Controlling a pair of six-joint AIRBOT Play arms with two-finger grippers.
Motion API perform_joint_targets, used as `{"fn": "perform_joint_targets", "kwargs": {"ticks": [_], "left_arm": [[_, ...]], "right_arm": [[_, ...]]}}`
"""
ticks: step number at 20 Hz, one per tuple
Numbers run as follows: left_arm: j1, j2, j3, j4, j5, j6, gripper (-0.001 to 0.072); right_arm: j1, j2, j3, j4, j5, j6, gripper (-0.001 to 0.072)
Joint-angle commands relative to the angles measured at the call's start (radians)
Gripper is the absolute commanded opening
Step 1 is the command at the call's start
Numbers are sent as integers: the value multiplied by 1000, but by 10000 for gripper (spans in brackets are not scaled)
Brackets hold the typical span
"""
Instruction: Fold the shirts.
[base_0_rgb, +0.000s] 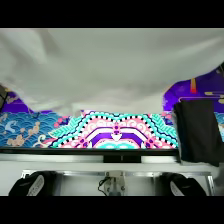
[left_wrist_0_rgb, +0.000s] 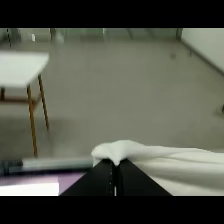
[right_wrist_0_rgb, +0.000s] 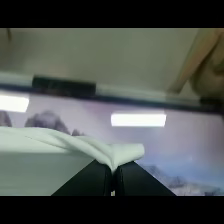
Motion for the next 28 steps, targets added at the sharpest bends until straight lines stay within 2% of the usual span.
{"fn": "perform_joint_targets", "kwargs": {"ticks": [1,4,6,9,11,13,15,17,19,21,25,28], "left_arm": [[1,79,182,15,23,-109,35],[1,124,182,21,-78,-111,36],[1,124,181,23,-99,-128,36],[1,118,134,98,-146,-124,36],[1,114,43,166,-214,-124,36],[1,90,-93,159,-293,-124,36],[0,50,-271,125,-344,-116,36],[-8,-6,-469,93,-319,-66,36],[-33,-90,-635,92,-210,-64,35],[-73,-215,-709,93,-90,-63,35],[-122,-495,-637,92,130,-64,35],[-149,-667,-542,41,255,-92,36]], "right_arm": [[0,130,138,28,-23,3,64],[0,174,138,7,17,14,64],[0,166,137,6,63,23,65],[0,108,137,-46,222,23,65],[0,35,136,-78,376,23,65],[0,-68,107,-66,510,23,65],[0,-157,16,-26,526,24,65],[0,-242,-124,29,428,28,65],[0,-349,-256,69,251,35,65],[0,-493,-284,66,92,35,65],[0,-737,-240,51,-188,40,65],[-5,-838,-217,37,-421,99,65]]}}
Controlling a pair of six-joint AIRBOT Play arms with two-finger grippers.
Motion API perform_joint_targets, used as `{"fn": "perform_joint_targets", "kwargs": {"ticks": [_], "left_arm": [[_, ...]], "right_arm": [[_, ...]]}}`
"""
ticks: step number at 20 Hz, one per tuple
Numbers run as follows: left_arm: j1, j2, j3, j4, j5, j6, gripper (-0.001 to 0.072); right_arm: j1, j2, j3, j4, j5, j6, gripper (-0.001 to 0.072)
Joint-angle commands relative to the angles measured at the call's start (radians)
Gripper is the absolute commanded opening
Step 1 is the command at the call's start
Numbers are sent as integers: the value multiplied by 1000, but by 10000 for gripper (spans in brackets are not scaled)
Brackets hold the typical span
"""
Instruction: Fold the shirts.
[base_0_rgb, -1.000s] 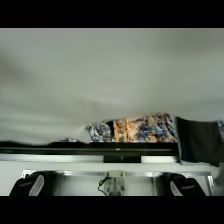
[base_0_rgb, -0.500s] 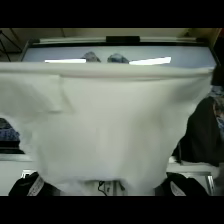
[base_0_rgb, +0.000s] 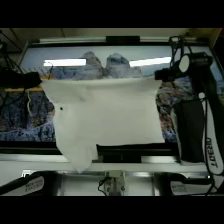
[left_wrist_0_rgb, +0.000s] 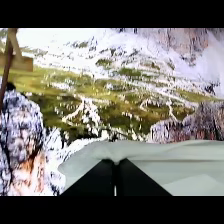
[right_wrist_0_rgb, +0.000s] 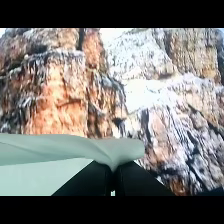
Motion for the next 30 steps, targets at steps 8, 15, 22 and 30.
{"fn": "perform_joint_targets", "kwargs": {"ticks": [8,15,22,30], "left_arm": [[-121,-384,82,-193,274,-33,36],[-113,-383,76,-95,-96,-33,36],[-110,-323,76,70,-319,-38,34],[-126,-370,-27,35,-253,-113,35]], "right_arm": [[-86,-267,11,166,-195,148,65],[-105,-256,11,343,181,-80,65],[-103,-227,11,235,362,-82,65],[-101,-294,11,240,356,-44,65]]}}
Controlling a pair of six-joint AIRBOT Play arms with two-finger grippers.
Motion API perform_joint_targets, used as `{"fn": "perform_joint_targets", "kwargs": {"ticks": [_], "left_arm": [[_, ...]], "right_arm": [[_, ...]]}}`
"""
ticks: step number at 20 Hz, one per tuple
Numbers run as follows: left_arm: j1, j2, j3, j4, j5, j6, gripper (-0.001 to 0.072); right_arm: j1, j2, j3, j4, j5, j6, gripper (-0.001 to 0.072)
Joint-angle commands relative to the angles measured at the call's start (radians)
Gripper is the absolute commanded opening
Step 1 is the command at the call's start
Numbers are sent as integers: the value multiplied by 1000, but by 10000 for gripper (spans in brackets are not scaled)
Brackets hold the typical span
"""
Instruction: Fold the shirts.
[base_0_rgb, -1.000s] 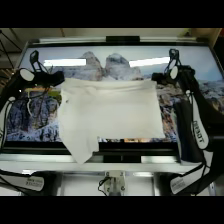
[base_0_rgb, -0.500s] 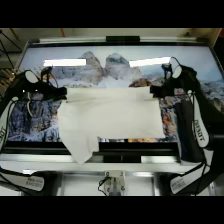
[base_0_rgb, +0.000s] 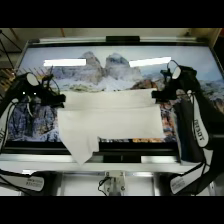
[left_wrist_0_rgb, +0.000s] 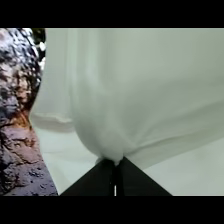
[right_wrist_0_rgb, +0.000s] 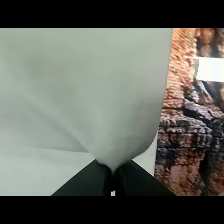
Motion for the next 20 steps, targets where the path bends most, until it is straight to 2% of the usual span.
{"fn": "perform_joint_targets", "kwargs": {"ticks": [1,2,3,4,8,10,15,17,20], "left_arm": [[-4,-20,-54,-21,25,-50,38],[-2,-22,-54,-36,16,-48,57],[2,-17,-53,-61,14,-49,284],[8,-11,-49,-76,0,-48,450],[78,57,-36,-82,-148,-19,462],[110,148,-157,-82,-188,-1,461],[147,452,-700,-180,-22,39,460],[155,521,-817,-242,33,39,460],[141,532,-873,-276,68,39,460]], "right_arm": [[1,-40,1,18,11,14,80],[0,-41,1,17,13,15,166],[-4,-32,1,16,24,14,359],[-8,-16,1,16,43,6,463],[-34,93,1,-110,191,-35,463],[-79,145,-9,-114,233,-46,463],[-171,304,-204,-83,178,-63,463],[-174,337,-263,-82,163,-69,463],[-174,360,-320,-57,151,-69,463]]}}
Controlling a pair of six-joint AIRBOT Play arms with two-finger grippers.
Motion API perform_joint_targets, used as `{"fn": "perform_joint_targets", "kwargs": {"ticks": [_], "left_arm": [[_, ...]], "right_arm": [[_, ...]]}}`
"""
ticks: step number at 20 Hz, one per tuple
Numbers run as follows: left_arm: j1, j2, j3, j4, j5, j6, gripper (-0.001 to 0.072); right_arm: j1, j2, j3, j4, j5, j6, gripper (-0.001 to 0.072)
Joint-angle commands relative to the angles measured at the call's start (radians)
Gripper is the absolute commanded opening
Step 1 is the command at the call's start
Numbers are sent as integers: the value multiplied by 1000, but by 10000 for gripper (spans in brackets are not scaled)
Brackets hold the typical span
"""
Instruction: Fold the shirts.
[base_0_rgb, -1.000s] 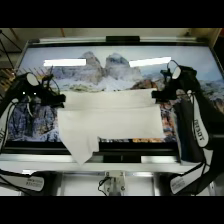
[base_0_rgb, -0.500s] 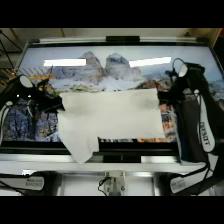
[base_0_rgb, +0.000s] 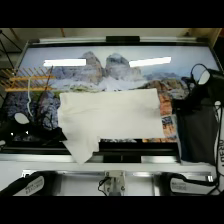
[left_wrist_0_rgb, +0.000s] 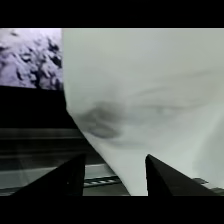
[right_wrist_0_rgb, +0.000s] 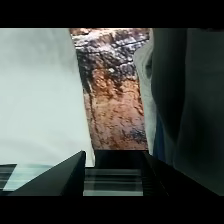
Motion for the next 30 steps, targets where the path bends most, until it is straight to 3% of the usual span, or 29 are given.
{"fn": "perform_joint_targets", "kwargs": {"ticks": [1,3,6,8,15,26,27,29,30], "left_arm": [[-16,50,-116,-60,74,6,459],[-54,49,-132,-93,124,6,459],[-119,48,-150,-109,214,-53,358],[-150,48,-151,-108,234,-63,31],[-132,104,-144,-82,215,-49,36],[-132,197,-129,-64,192,-51,37],[-132,200,-120,-61,192,-50,36],[-131,201,-74,-30,182,-50,36],[-124,201,-34,7,163,-50,36]], "right_arm": [[-10,42,-80,39,-14,-5,463],[-10,54,-111,68,-19,-5,463],[-9,99,-172,98,-31,-7,466],[-10,147,-246,105,-54,-15,466],[-11,198,-542,179,-255,-11,467],[74,90,-564,185,-370,31,464],[83,90,-564,187,-373,32,400],[89,90,-562,197,-357,31,101],[89,93,-553,196,-341,26,65]]}}
